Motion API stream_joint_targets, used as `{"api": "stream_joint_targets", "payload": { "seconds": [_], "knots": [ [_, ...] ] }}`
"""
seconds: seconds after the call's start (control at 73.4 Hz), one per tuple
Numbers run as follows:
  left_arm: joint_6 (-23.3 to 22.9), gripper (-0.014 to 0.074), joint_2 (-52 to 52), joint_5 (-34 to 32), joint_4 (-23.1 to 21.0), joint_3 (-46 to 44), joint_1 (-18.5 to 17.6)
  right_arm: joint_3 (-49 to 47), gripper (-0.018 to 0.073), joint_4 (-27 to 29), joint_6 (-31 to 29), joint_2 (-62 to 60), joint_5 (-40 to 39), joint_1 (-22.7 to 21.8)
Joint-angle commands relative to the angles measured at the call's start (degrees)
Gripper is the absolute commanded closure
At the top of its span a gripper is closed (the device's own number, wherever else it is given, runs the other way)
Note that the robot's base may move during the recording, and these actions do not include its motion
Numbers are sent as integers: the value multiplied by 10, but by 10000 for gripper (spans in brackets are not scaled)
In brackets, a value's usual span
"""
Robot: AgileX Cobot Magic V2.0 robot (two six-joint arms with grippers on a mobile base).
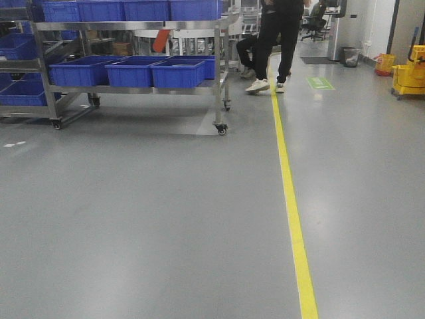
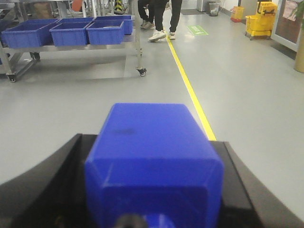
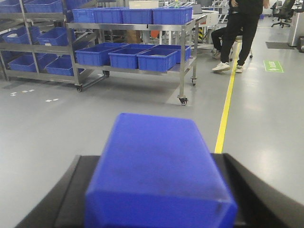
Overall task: Pick and sort blue part to right shelf
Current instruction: 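Drive the base away from the steel table holding both blocks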
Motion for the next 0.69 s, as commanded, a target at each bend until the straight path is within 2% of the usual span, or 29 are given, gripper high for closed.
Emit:
{"api": "stream_joint_targets", "payload": {
  "seconds": [0.0,0.681],
  "knots": [
    [3,389,13,-57,-3,-17,-3,-16,330,-9,-2,14,-55,-1],
    [3,389,13,-57,-3,-17,-3,-16,330,-9,-2,14,-55,-1]
  ]
}}
